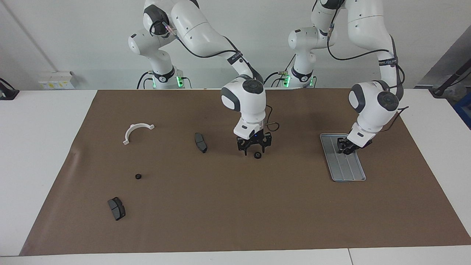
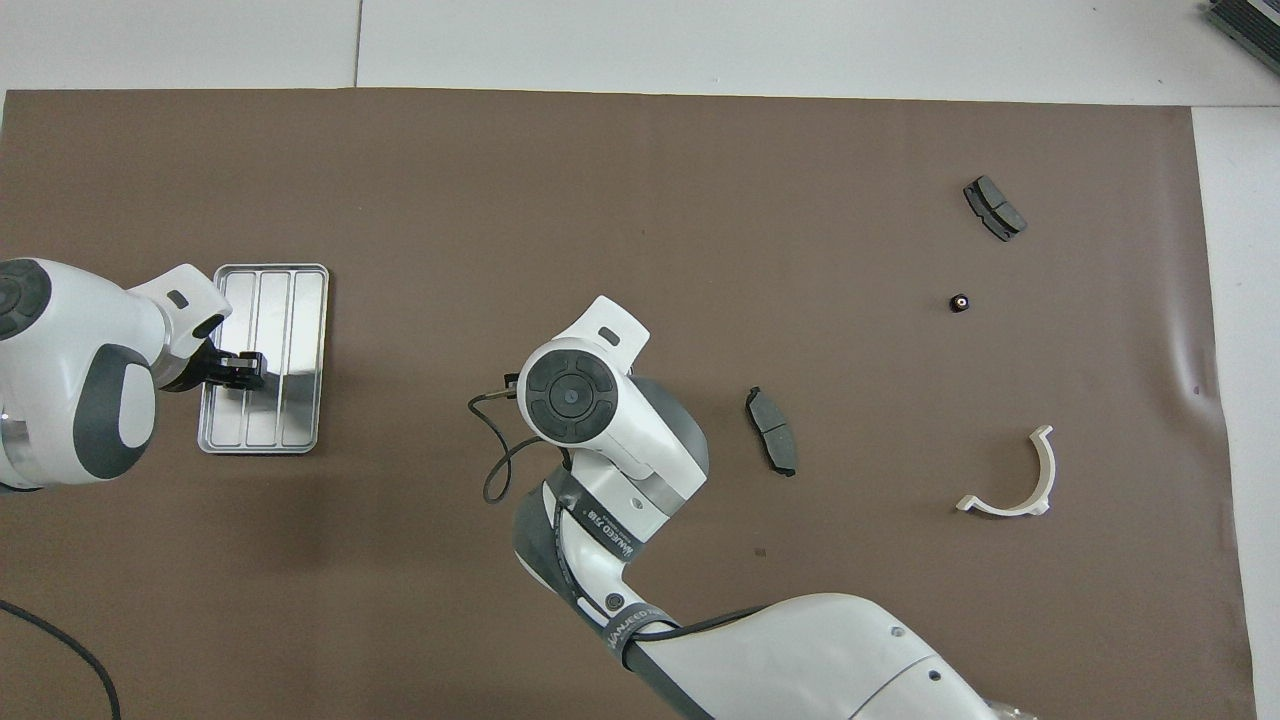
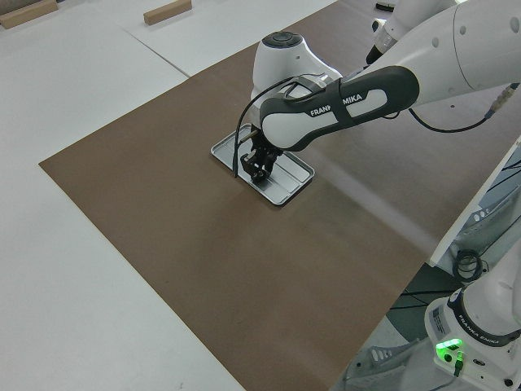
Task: Place bearing gear from tray to pile
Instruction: 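Grasp the second bearing with the right gripper while the left grasps the third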
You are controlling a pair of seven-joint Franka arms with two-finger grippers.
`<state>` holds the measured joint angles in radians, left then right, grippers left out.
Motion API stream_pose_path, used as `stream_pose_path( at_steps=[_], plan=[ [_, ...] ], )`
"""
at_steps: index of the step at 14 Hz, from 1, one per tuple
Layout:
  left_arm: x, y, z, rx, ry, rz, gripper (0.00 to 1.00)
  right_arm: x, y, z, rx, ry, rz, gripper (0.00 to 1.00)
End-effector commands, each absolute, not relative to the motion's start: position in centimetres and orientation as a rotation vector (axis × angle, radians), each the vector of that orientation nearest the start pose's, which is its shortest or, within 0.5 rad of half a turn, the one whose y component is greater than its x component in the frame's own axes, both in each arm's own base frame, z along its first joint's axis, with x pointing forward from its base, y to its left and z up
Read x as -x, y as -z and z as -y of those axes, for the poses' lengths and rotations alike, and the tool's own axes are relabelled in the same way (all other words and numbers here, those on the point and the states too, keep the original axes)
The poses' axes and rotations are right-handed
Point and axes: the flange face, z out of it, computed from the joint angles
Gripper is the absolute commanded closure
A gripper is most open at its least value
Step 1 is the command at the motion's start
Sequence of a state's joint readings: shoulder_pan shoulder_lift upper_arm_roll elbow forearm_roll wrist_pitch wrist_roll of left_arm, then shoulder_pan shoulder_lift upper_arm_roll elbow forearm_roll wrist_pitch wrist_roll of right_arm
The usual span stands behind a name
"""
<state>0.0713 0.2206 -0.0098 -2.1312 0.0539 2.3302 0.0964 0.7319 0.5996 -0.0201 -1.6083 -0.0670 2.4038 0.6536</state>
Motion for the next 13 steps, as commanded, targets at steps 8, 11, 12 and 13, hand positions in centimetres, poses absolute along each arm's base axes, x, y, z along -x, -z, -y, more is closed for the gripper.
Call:
stream_pose_path(
  at_steps=[8,11,12,13],
  plan=[
    [-56.7,-31.8,-3.1,3.093,0.034,-0.102,0.79,-54.2,-28.9,-46.9,3.038,0.363,0.188,0.49],
    [-57.8,-33.2,0.3,3.099,0.079,-0.076,0.79,-54.4,-28.8,-47.1,3.005,0.409,0.165,0.48],
    [-58.2,-33.5,1.8,3.101,0.086,-0.042,0.79,-54.5,-28.8,-47.1,3.006,0.410,0.164,0.48],
    [-58.3,-33.8,4.0,3.104,0.096,-0.013,0.79,-54.5,-28.7,-46.9,3.010,0.414,0.171,0.48]
  ],
)
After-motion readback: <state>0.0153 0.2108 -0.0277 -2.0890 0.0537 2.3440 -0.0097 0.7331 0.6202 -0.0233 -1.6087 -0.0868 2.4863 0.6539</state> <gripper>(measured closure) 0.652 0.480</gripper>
